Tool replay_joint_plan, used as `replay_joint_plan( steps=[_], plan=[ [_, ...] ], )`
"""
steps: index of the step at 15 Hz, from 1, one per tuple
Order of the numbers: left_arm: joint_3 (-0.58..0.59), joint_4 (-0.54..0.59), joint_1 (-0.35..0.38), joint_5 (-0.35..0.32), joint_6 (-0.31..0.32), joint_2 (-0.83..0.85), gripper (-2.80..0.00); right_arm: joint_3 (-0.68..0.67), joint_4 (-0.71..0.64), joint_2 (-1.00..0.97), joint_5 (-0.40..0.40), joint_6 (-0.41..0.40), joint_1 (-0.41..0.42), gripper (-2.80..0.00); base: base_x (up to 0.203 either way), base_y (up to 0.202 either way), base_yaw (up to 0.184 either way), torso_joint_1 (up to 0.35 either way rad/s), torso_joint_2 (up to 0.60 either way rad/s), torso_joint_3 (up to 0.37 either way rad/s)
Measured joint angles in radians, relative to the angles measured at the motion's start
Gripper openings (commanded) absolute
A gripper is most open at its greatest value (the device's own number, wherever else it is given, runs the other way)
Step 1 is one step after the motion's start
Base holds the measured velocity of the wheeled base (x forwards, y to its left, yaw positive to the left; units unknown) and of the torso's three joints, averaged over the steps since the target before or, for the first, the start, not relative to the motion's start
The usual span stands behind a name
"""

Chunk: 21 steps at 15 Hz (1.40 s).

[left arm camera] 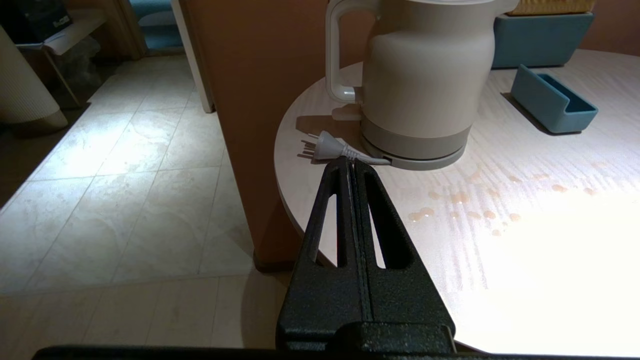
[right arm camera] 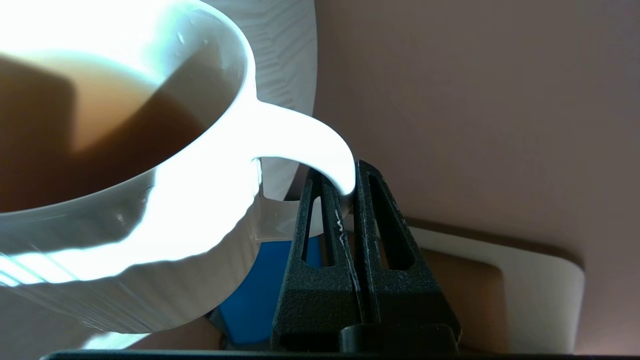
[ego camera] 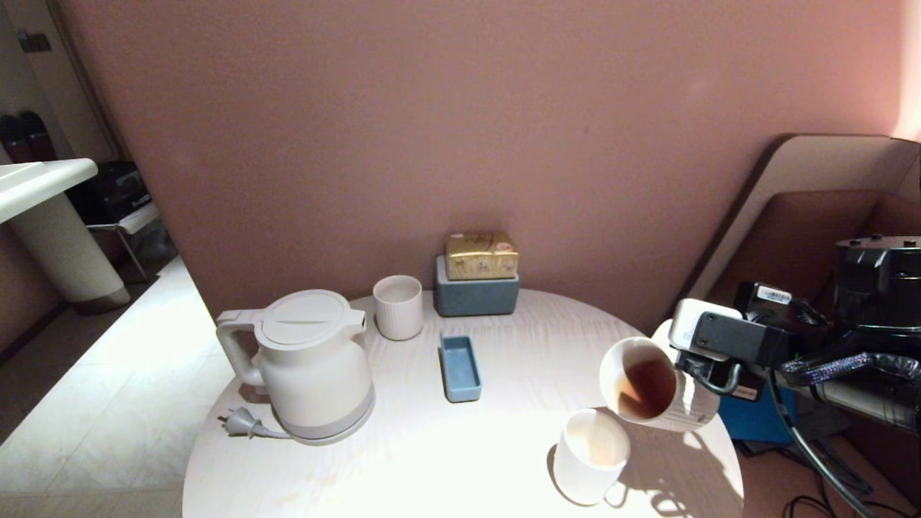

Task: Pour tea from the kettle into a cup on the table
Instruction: Pour water into another cup

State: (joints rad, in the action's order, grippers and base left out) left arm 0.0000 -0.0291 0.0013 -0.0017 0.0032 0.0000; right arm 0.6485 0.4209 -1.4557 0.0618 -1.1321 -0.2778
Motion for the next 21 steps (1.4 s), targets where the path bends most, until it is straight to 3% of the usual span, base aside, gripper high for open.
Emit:
replay_joint_plan(
  steps=[21],
  plan=[
    [0.0,-0.001,0.0,0.0,0.0,0.0,-2.8,-0.017,-0.001,0.019,0.042,-0.202,-0.068,-2.8,0.0,0.0,0.0,0.0,0.0,0.0]
  ],
)
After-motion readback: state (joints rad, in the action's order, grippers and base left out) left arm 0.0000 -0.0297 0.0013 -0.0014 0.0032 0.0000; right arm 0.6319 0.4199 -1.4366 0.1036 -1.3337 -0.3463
